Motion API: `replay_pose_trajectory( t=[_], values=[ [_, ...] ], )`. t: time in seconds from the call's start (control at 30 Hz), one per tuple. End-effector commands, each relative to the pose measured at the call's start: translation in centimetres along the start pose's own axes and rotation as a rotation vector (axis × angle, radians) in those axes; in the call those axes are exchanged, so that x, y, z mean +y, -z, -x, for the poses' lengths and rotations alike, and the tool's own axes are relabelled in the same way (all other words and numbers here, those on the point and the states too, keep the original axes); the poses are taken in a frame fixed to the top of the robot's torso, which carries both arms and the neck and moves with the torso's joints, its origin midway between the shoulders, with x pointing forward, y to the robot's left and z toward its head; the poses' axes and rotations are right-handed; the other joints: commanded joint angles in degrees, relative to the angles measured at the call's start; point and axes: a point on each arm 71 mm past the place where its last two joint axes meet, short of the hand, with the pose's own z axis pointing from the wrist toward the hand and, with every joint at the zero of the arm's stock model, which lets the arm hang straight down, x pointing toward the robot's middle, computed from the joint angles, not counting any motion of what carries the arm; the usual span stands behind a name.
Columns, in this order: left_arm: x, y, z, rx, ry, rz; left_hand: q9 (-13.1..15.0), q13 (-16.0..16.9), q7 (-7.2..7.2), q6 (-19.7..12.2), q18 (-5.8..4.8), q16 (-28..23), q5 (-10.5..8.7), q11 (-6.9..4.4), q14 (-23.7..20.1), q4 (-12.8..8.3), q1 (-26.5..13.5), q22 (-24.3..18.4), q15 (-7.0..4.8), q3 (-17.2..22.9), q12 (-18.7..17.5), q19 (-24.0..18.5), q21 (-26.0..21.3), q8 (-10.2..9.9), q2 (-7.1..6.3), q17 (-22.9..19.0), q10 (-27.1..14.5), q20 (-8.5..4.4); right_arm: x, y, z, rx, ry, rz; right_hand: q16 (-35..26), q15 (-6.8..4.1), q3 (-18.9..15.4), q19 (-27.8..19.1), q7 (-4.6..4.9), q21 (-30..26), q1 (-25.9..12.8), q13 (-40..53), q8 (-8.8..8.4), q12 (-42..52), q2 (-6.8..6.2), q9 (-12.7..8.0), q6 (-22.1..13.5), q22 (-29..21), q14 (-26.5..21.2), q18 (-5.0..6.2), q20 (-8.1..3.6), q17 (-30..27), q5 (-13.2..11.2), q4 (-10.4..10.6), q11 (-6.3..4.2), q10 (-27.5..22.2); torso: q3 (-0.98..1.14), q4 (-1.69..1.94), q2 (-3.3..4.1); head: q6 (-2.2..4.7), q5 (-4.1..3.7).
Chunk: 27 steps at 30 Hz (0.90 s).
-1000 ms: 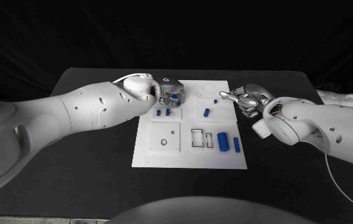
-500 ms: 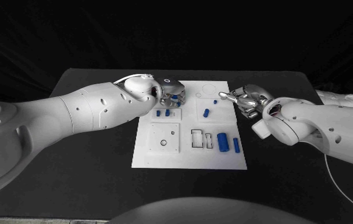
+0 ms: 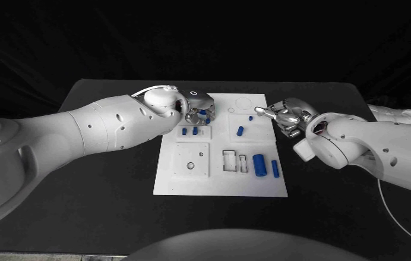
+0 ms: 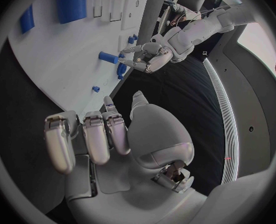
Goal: Assemble the parts on the task board
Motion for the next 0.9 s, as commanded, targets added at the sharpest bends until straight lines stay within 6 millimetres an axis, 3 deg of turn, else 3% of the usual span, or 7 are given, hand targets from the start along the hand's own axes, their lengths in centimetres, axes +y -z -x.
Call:
replay_pose_trajectory(
  t=[0.03, 0.2, 0.4, 0.9],
  values=[
    [-0.07, 0.0, -0.05, 0.009, -0.005, 0.0, -0.33, -0.03, 0.04, -0.81, -0.44, 0.15, -0.31, 0.0, 6.07, -0.12, 0.14, 15.1, 0.35, -0.14, -0.34, 5.93, 0.14, -0.18, -0.66, 15.08, -0.99, -0.41, 0.04, -0.02, -0.2, 0.017, 0.004, 0.004, 0.23, 0.31, -0.21, 6.0, 0.47, 0.26, -0.08, 15.07, 0.39, 0.22, 0.72, 0.05, -0.34, 15.07, 5.98, -0.39, 0.2, 15.05, 0.24, 0.0, 0.22, 6.15, -0.04, 0.03, 0.05, 0.07, -0.01],
    [0.02, 0.02, -0.03, 0.006, -0.005, 0.007, -0.61, 0.01, 0.04, -1.43, -0.44, 0.15, -0.31, 0.0, 6.07, -0.1, 0.05, 15.1, 0.32, 0.01, -0.25, 5.93, 0.14, -0.13, -0.65, 15.08, -1.55, -0.4, 0.08, -0.03, -0.23, 0.016, 0.004, 0.006, 0.23, 0.3, -0.24, 6.0, 0.48, 0.26, -0.09, 15.07, 0.42, 0.22, 0.79, 0.06, -0.31, 15.07, 5.98, -0.39, 0.19, 15.05, 0.26, 0.01, 0.22, 6.15, -0.03, 0.0, -0.01, -0.04, 0.05],
    [-0.03, -0.02, -0.02, 0.005, -0.006, 0.003, -0.68, 0.09, 0.04, -0.97, -0.44, 0.15, -0.3, 0.04, 6.07, 0.05, -0.2, 15.1, 0.42, 0.68, 0.04, 5.93, 0.14, 0.21, 0.3, 15.08, -1.0, -0.37, 0.1, -0.04, -0.26, 0.016, 0.004, 0.006, 0.23, 0.3, -0.24, 6.0, 0.48, 0.26, -0.09, 15.07, 0.42, 0.22, 0.79, 0.06, -0.31, 15.07, 5.98, -0.39, 0.19, 15.05, 0.26, 0.01, 0.22, 6.15, -0.02, -0.03, 0.02, 0.0, 0.1],
    [-0.12, -0.12, -0.15, 0.026, -0.005, 0.001, -0.35, 0.13, -0.46, 2.26, -0.44, 0.15, -0.31, -0.59, 6.07, -0.08, -0.46, 15.1, -0.28, 3.14, 0.63, 5.93, 0.14, 1.38, 2.36, 15.08, 2.36, -0.4, 0.15, -0.03, -0.2, 0.008, 0.003, 0.013, 0.23, 0.3, -0.23, 6.0, 0.47, 0.26, -0.06, 15.07, 0.45, 0.22, 0.91, 0.08, -0.26, 15.07, 5.98, -0.39, 0.18, 15.05, 0.29, 0.0, 0.22, 6.15, 0.0, 0.0, -0.01, 0.01, -0.02]
  ],
)
